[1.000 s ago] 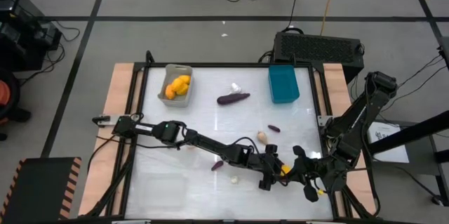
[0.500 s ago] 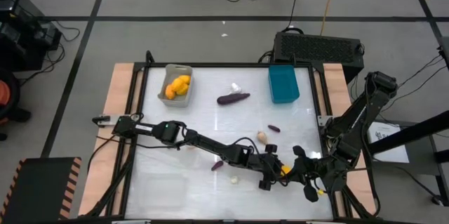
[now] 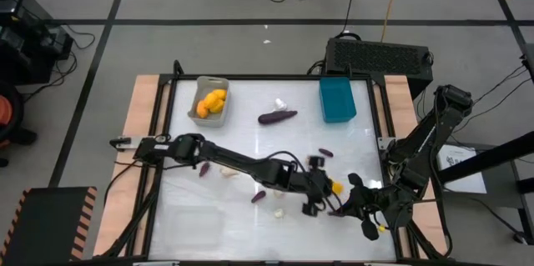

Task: Sort produce into baskets
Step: Put the lemon into the gray bin

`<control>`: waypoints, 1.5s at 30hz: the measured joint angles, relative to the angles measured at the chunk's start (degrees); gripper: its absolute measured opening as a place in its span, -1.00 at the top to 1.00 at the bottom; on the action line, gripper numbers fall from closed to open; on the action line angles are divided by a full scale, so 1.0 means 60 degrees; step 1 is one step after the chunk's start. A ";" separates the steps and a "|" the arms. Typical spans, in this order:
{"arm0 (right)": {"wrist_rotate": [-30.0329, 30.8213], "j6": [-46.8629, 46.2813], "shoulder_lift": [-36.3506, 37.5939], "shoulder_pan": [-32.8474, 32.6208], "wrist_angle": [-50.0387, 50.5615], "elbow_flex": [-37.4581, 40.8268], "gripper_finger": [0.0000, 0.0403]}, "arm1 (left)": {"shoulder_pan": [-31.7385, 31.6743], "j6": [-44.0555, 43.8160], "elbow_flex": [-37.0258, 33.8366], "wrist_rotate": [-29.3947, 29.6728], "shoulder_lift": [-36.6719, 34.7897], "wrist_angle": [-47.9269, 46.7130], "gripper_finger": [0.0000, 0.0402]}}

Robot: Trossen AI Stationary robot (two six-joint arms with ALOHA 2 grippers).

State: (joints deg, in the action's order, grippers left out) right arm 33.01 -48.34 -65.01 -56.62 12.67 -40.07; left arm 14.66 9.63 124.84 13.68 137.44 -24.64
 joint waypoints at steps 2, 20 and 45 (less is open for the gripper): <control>0.0007 0.0104 0.0000 0.0000 -0.0025 0.0000 1.00 | -0.0027 0.0184 0.0006 0.0997 -0.0345 -0.1072 0.13; 0.3690 0.1179 -0.0227 0.0399 -0.0092 -0.0004 1.00 | -0.2071 -0.4417 -0.2297 0.5455 -0.3065 -1.0733 0.14; 0.2932 0.0946 -0.0889 0.0679 -0.0113 -0.0004 1.00 | -0.6382 -0.4040 -0.9774 0.0468 -0.8013 -0.6629 0.12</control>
State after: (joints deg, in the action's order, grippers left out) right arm 50.61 -42.66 -70.35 -52.55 11.99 -40.10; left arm -23.63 -14.61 66.19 16.49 89.36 -64.41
